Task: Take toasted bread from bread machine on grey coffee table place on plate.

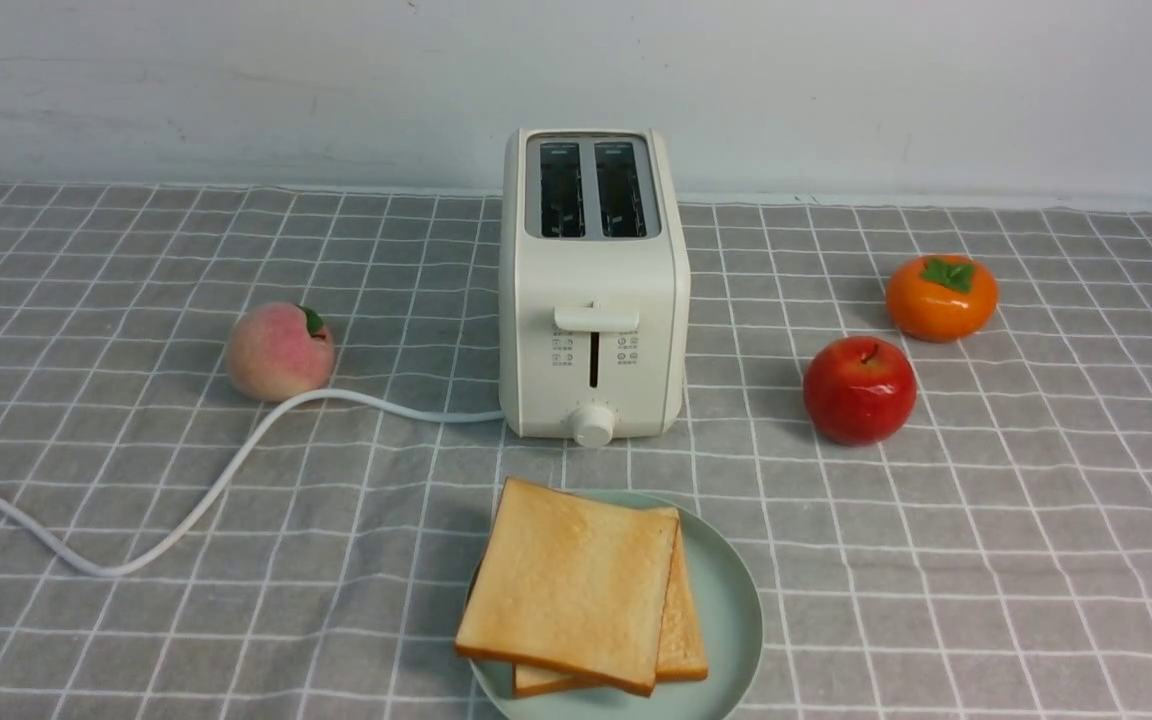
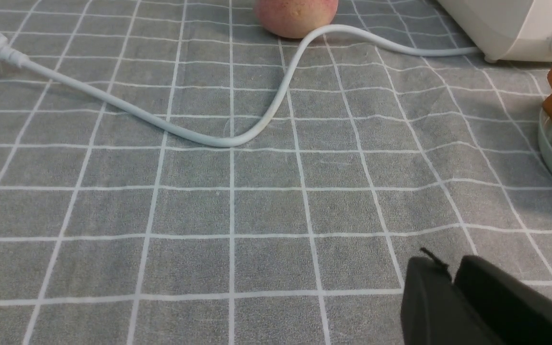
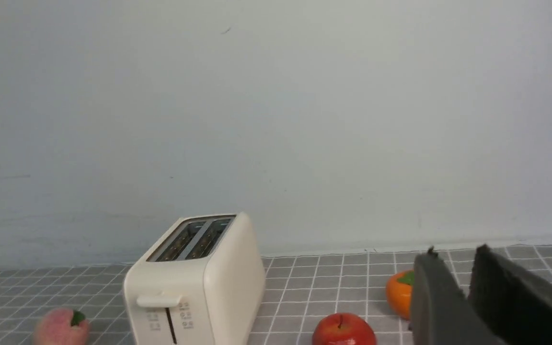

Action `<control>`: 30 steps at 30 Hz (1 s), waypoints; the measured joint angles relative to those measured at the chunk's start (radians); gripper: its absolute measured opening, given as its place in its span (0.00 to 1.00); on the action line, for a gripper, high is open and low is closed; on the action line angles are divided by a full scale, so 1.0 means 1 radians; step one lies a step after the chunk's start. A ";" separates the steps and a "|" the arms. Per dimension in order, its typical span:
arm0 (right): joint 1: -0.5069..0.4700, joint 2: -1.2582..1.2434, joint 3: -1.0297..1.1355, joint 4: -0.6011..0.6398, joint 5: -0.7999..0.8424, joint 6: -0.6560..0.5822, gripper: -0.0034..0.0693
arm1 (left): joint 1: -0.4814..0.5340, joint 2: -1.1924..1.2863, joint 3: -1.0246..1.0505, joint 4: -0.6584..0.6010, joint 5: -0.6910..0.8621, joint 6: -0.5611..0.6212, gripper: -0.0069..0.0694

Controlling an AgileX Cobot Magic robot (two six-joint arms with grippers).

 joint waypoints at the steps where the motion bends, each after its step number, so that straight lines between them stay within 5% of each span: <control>1: 0.000 0.000 0.011 0.008 -0.012 -0.008 0.22 | 0.000 0.000 0.000 0.000 0.000 0.000 0.19; 9: -0.029 -0.025 0.203 -0.017 -0.086 -0.031 0.24 | 0.000 0.000 0.000 0.000 0.000 0.000 0.20; 16: -0.211 -0.048 0.477 -0.054 -0.050 -0.031 0.25 | 0.000 0.000 0.000 0.000 0.001 0.000 0.21; 30: -0.257 -0.048 0.483 -0.061 0.008 -0.034 0.28 | 0.000 0.000 0.000 0.001 0.002 0.000 0.22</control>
